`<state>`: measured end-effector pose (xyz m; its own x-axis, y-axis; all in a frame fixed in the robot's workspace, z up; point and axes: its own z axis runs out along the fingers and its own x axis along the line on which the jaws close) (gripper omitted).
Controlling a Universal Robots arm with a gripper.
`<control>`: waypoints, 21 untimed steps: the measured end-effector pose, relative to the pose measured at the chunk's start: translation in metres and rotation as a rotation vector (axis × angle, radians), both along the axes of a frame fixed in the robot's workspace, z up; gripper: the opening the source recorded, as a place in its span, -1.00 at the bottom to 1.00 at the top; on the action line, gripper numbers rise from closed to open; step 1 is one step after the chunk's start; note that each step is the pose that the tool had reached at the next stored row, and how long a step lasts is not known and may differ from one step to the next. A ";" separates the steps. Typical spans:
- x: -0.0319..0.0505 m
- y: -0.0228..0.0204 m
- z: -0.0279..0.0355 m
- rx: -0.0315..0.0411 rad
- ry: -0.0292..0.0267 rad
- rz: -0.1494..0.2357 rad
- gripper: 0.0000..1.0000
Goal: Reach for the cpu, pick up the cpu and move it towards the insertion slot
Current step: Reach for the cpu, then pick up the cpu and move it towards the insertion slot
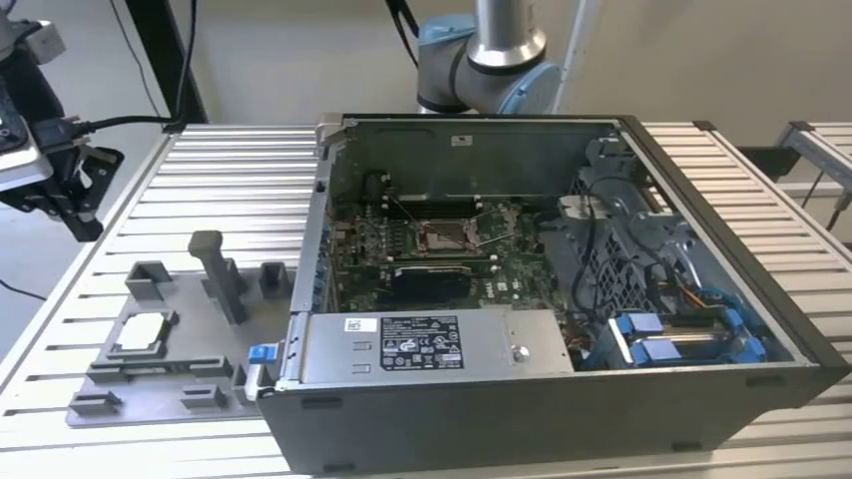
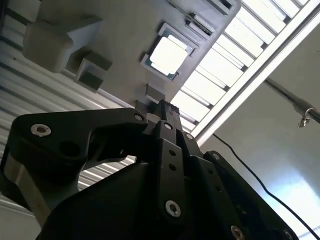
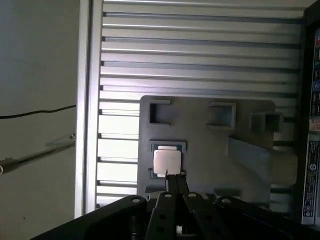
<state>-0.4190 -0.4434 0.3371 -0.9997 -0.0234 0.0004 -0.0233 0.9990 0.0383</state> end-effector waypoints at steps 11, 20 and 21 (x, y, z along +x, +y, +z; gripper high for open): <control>0.0000 0.0000 0.0000 0.0000 0.0000 0.001 1.00; 0.0000 0.0000 0.0000 0.0000 0.0000 0.001 1.00; 0.0000 0.0000 0.0000 0.0000 0.0000 0.001 1.00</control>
